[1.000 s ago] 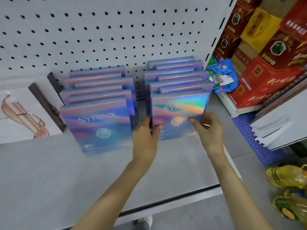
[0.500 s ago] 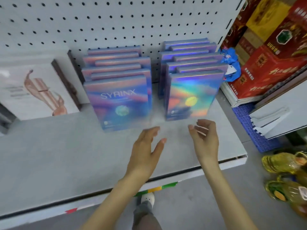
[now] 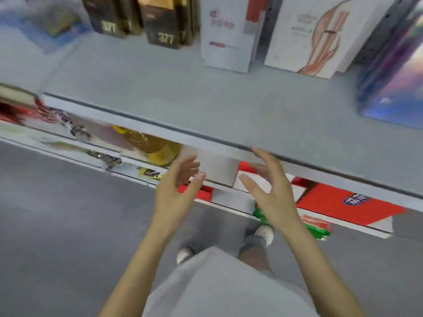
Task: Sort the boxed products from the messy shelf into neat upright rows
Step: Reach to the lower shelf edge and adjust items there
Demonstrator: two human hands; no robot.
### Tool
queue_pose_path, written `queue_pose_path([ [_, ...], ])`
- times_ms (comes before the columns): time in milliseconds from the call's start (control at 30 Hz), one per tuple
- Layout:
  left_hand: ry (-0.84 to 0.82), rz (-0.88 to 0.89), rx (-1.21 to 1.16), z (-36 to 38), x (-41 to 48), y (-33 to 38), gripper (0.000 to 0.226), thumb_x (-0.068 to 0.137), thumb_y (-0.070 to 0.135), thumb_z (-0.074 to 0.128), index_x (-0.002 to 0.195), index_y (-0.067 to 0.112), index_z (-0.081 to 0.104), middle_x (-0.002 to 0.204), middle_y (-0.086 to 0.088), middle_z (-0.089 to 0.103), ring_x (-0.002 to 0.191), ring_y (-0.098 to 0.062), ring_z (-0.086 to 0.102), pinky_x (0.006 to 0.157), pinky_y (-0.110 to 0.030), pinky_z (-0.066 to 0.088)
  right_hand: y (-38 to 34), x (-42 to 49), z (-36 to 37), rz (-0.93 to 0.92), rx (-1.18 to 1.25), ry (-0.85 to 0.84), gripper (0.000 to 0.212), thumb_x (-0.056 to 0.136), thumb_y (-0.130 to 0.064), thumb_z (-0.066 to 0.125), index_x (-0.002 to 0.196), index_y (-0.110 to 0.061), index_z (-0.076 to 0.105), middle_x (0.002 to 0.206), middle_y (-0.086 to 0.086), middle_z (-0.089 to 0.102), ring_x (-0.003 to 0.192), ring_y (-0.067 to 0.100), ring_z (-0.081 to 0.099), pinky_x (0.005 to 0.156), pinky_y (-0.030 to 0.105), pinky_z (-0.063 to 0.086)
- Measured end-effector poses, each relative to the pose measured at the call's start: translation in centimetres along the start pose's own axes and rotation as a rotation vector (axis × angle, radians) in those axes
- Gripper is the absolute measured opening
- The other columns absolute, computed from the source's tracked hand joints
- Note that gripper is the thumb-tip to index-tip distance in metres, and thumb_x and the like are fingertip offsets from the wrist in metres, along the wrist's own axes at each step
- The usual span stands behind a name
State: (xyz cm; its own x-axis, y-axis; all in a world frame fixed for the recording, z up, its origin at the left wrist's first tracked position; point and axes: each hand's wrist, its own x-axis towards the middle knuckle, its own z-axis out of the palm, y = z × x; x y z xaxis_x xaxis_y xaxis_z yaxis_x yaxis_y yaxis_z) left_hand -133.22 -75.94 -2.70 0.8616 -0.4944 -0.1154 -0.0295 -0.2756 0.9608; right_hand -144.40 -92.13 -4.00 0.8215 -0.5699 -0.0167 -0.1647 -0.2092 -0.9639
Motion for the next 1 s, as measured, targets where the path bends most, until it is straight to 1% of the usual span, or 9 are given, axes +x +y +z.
queue_pose_path([
  [167, 0.111, 0.014, 0.263, -15.5, -3.8, -4.7, 0.056, 0.079, 0.057, 0.059, 0.132, 0.038, 0.05, 0.124, 0.019, 0.06, 0.117, 0.005, 0.053, 0.098, -0.011, 0.038, -2.0, 0.4, 14.1, 0.036, 0.088, -0.139, 0.049, 0.085, -0.036, 0.066, 0.129, -0.049, 0.048, 0.131, -0.019, 0.056, 0.12, 0.001, 0.054, 0.101, 0.025, 0.044],
  [233, 0.205, -0.039, 0.259, -21.4, -5.6, -6.4, 0.053, 0.079, 0.057, 0.058, 0.129, 0.041, 0.05, 0.123, 0.019, 0.06, 0.116, 0.002, 0.055, 0.101, -0.02, 0.04, -3.2, 0.3, 18.8, 0.02, 0.068, -0.254, 0.047, 0.089, -0.037, 0.065, 0.13, -0.05, 0.046, 0.129, -0.025, 0.056, 0.123, -0.004, 0.05, 0.1, 0.019, 0.042],
  [333, 0.348, -0.114, 0.189, -28.3, -6.9, -8.7, 0.039, 0.079, 0.043, 0.062, 0.117, 0.044, 0.053, 0.115, 0.017, 0.062, 0.107, -0.005, 0.061, 0.101, -0.035, 0.047, -4.9, 0.3, 24.4, -0.051, -0.045, -0.397, 0.046, 0.088, -0.048, 0.063, 0.131, -0.048, 0.046, 0.125, -0.037, 0.051, 0.119, -0.015, 0.046, 0.088, 0.0, 0.037],
  [400, 0.396, -0.15, 0.145, -31.3, -7.1, -10.4, 0.038, 0.079, 0.04, 0.061, 0.116, 0.038, 0.055, 0.112, 0.015, 0.064, 0.103, -0.002, 0.062, 0.099, -0.035, 0.049, -5.7, 0.8, 27.2, -0.083, -0.129, -0.462, 0.053, 0.085, -0.056, 0.06, 0.135, -0.04, 0.047, 0.128, -0.032, 0.048, 0.121, -0.014, 0.043, 0.09, 0.001, 0.037],
  [467, 0.422, -0.173, 0.086, -33.1, -7.0, -12.1, 0.038, 0.08, 0.039, 0.061, 0.117, 0.035, 0.057, 0.111, 0.012, 0.065, 0.101, -0.001, 0.063, 0.097, -0.032, 0.05, -6.1, 1.5, 29.3, -0.088, -0.167, -0.511, 0.052, 0.087, -0.052, 0.062, 0.135, -0.041, 0.046, 0.13, -0.029, 0.047, 0.122, -0.01, 0.044, 0.094, 0.006, 0.037],
  [600, 0.422, -0.183, -0.038, -34.7, -5.1, -14.3, 0.033, 0.081, 0.038, 0.062, 0.113, 0.04, 0.058, 0.111, 0.012, 0.066, 0.102, -0.003, 0.064, 0.093, -0.028, 0.05, -7.3, 3.7, 33.4, -0.054, -0.189, -0.567, 0.048, 0.085, -0.048, 0.066, 0.127, -0.053, 0.044, 0.13, -0.027, 0.048, 0.12, -0.006, 0.048, 0.095, 0.016, 0.041],
  [733, 0.397, -0.139, -0.089, -38.6, -0.5, -15.3, 0.031, 0.082, 0.037, 0.063, 0.112, 0.042, 0.058, 0.109, 0.016, 0.067, 0.103, -0.005, 0.064, 0.089, -0.021, 0.049, -9.5, 7.3, 40.1, -0.102, -0.188, -0.584, 0.056, 0.08, -0.058, 0.062, 0.132, -0.043, 0.047, 0.13, -0.026, 0.051, 0.118, -0.004, 0.052, 0.094, 0.014, 0.043],
  [900, 0.331, -0.088, -0.019, -47.4, 8.0, -14.9, 0.029, 0.082, 0.038, 0.063, 0.111, 0.039, 0.06, 0.105, 0.02, 0.067, 0.098, -0.003, 0.064, 0.086, -0.018, 0.05, -13.4, 14.1, 50.1, -0.126, -0.122, -0.568, 0.067, 0.073, -0.074, 0.06, 0.133, -0.048, 0.045, 0.13, -0.028, 0.051, 0.121, -0.006, 0.05, 0.092, 0.016, 0.043],
  [1000, 0.279, -0.033, 0.043, -53.5, 13.3, -13.4, 0.035, 0.081, 0.046, 0.061, 0.115, 0.036, 0.06, 0.107, 0.017, 0.067, 0.101, -0.004, 0.063, 0.088, -0.018, 0.049, -16.3, 18.5, 55.4, -0.13, -0.081, -0.504, 0.058, 0.078, -0.059, 0.068, 0.131, -0.05, 0.046, 0.129, -0.03, 0.051, 0.118, -0.009, 0.05, 0.09, 0.014, 0.044],
])
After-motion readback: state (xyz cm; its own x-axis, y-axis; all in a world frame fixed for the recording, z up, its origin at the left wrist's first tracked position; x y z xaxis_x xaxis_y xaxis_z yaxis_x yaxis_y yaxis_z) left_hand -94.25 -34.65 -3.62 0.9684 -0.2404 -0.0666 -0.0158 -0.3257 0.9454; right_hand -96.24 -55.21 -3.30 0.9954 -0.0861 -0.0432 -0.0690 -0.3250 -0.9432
